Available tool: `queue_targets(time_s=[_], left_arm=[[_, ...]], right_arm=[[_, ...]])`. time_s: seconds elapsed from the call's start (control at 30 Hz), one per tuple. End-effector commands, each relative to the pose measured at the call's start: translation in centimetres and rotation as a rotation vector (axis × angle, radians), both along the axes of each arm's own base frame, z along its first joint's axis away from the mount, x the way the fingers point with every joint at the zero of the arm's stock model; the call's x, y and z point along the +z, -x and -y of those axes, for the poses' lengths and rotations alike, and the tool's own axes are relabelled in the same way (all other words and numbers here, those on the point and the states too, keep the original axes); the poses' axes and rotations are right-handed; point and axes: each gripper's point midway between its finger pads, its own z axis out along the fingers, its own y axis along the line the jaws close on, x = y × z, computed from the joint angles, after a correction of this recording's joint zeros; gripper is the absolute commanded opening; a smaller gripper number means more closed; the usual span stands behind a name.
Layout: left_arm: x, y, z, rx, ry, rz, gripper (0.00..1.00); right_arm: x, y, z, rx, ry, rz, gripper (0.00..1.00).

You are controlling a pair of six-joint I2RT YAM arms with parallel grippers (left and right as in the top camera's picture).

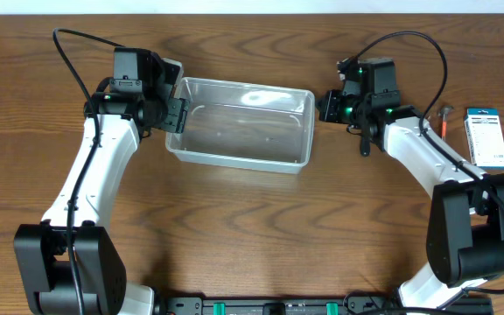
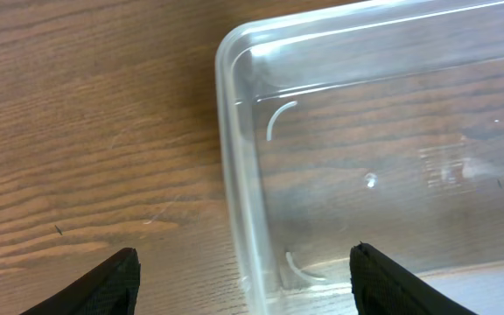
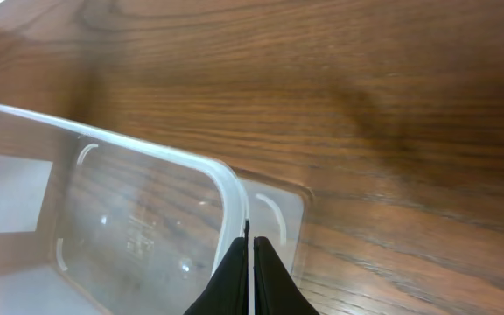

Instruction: Pack container

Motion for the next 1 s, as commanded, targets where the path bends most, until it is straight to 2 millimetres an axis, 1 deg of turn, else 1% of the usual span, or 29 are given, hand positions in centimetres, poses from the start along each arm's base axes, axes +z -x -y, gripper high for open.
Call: queue_targets(time_s=[0.0,0.17,0.23,0.33,0.47,0.57,0.7,0.83,0.97], left_arm=[[-1.0,0.4,-0.1,0.009,0.01,-0.031,0.69],[-1.0,0.4,-0.1,0.009,0.01,-0.03,0.69],[-1.0,0.3,-0.1,0.009,0.009,-0.029,0.69],[-0.7,-0.1,-0.1,0.01,0.011,-0.007,0.69],[-0.3,-0.6,-0.1,0.01,0.012,0.019,0.7],[-0.6,-0.3,-0.1,0.011,0.011,0.0,0.7],[-1.2,0.7,-0.2,0.011,0.009,-0.045,0.7],[-1.6,1.5,-0.2,0.011,0.007,-0.083,0.7],[-2.1,2.6,-0.2,0.011,0.005,-0.133,0.7]], right_arm=[[0.2,0.1,-1.1,0.031,-0.021,0.002,0.04],[0.7,-0.6,-1.0,0.026,-0.024,0.037,0.06],[0.8,-0.9,-0.4,0.009,-0.019,0.045,0.08],[0.8,-1.2,0.9,-0.016,-0.025,0.034,0.08],[0.8,-0.9,2.2,-0.029,-0.052,0.005,0.06],[0.3,-0.4,2.8,-0.036,-0.056,-0.032,0.05],[-0.3,0.4,2.7,-0.032,-0.054,-0.077,0.02],[-0.3,1.3,1.6,0.005,-0.081,-0.104,0.02],[-0.8,2.6,0.3,0.039,-0.08,-0.15,0.02]])
